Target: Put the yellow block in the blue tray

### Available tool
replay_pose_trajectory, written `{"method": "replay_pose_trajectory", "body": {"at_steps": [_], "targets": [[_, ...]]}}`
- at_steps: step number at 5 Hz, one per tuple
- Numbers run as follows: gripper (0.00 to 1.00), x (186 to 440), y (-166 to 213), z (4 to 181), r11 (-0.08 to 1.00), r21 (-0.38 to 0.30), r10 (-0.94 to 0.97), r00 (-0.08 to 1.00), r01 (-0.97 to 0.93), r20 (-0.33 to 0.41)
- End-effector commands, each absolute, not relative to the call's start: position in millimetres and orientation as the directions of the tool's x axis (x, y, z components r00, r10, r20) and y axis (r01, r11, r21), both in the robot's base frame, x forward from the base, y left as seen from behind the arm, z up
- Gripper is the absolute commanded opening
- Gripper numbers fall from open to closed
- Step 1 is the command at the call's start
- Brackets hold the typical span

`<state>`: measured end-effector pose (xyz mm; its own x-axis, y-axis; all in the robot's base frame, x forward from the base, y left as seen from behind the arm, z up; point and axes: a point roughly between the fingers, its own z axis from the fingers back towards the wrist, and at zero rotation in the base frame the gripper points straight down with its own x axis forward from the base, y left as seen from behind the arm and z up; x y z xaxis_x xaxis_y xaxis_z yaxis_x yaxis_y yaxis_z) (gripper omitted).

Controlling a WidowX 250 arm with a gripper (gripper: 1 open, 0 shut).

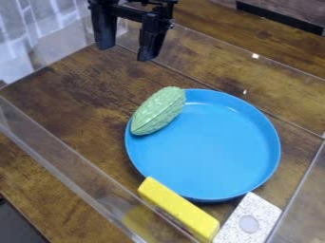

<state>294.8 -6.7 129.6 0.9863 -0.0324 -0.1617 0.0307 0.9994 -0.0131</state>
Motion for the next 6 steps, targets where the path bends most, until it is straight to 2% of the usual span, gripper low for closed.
{"method": "replay_pose_trajectory", "body": {"at_steps": [1,3,6], "targets": [[1.0,296,4,145.2,1.0,-0.014,0.007,0.993,-0.009,-0.118],[1.0,294,4,147.0,1.0,-0.021,0.007,0.991,-0.01,-0.136],[1.0,306,-2,140.5,0.999,-0.03,-0.029,0.988,0.025,-0.15]]}}
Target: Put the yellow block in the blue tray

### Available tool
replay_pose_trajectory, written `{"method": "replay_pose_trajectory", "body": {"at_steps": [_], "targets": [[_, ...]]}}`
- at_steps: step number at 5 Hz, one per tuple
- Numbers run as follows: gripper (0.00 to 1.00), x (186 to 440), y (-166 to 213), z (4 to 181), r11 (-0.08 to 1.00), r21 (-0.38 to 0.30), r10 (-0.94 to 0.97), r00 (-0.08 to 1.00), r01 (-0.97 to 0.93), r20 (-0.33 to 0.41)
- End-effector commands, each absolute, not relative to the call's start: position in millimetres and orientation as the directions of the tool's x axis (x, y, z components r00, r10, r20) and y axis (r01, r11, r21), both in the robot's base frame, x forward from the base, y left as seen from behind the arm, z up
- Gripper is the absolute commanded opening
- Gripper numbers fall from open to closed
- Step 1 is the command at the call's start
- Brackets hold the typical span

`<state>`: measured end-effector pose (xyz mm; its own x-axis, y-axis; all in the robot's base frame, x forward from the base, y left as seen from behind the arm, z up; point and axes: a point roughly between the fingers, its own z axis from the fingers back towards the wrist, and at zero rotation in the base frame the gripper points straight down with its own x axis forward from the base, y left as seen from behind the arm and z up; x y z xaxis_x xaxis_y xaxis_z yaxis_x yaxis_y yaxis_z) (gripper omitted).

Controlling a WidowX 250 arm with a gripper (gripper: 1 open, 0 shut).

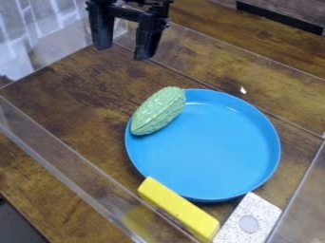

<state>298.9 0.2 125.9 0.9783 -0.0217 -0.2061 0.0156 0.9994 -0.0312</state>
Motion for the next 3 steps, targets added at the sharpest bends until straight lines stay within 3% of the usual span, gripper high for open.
{"method": "replay_pose_trajectory", "body": {"at_steps": [1,3], "targets": [[1.0,305.6,-3.0,140.0,0.999,-0.033,-0.032,0.987,0.027,-0.159],[1.0,303.1,-9.1,133.5,0.998,-0.038,-0.05,0.983,0.043,-0.18]]}}
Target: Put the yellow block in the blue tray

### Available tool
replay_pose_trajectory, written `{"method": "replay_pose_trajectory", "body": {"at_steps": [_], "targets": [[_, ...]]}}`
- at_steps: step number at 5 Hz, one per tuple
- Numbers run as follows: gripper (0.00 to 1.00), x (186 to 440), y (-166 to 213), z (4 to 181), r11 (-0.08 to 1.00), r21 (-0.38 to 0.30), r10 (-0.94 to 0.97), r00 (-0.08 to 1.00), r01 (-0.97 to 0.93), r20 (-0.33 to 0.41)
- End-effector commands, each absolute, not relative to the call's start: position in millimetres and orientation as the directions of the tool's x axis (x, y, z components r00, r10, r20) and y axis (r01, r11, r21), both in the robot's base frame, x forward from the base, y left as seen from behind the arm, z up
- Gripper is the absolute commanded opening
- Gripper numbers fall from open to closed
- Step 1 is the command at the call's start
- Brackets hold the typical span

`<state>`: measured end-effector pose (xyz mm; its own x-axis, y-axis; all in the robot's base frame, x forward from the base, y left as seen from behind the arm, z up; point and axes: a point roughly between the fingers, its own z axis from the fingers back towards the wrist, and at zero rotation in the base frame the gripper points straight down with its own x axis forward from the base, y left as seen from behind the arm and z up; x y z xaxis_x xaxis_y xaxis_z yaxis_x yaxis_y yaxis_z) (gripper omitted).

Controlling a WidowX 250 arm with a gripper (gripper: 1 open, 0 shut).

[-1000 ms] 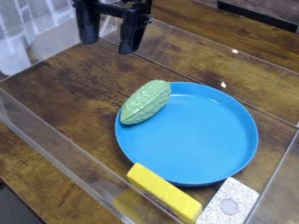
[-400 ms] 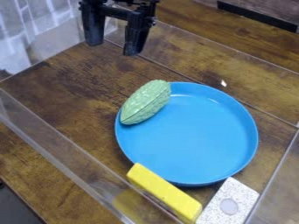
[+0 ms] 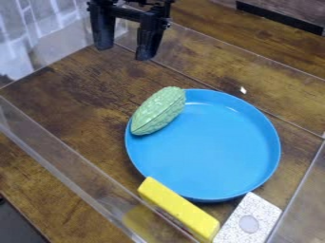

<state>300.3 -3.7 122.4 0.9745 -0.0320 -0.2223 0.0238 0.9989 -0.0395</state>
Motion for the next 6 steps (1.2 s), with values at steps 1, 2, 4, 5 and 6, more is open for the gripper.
{"method": "replay_pose_trajectory", "body": {"at_steps": [1,2,4,5,6], "targets": [[1.0,301,-14,126.7,0.998,-0.041,-0.064,0.979,0.057,-0.193],[1.0,297,-22,118.2,0.996,-0.049,-0.089,0.974,0.081,-0.207],[1.0,273,-56,108.8,0.968,-0.064,-0.25,0.95,0.242,-0.19],[1.0,257,-79,99.6,0.929,-0.059,-0.371,0.916,0.366,-0.151],[1.0,257,-87,87.7,0.92,-0.049,-0.392,0.912,0.389,-0.119]]}}
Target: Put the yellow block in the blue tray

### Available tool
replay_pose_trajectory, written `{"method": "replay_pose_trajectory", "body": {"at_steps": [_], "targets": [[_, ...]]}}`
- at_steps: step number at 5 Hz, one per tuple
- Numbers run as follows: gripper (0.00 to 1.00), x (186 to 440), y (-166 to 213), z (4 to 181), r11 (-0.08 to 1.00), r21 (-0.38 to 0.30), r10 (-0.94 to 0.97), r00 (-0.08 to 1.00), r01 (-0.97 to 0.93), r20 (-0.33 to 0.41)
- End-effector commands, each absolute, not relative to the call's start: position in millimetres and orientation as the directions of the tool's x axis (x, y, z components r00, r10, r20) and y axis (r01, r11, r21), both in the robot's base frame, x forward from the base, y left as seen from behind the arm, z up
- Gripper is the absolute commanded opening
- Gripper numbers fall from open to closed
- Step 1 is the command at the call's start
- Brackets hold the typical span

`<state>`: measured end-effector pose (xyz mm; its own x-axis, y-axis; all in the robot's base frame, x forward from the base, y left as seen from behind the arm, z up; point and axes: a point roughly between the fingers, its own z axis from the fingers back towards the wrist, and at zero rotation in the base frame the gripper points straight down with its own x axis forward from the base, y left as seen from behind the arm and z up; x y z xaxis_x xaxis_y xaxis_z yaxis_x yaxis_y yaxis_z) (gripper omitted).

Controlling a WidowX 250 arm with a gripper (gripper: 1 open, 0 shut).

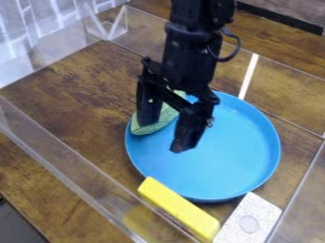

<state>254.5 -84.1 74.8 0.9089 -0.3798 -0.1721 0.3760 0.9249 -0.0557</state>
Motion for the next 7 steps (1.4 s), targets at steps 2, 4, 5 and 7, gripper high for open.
{"method": "replay_pose_trajectory", "body": {"at_steps": [2,4,5,7], "targets": [[1.0,260,-86,58.4,0.82,-0.048,-0.572,0.816,0.57,-0.086],[1.0,259,-90,27.6,0.752,-0.031,-0.659,0.75,0.659,-0.051],[1.0,260,-89,24.2,0.728,-0.027,-0.686,0.727,0.685,-0.035],[1.0,263,-86,22.2,0.698,-0.024,-0.716,0.698,0.716,0.0]]}}
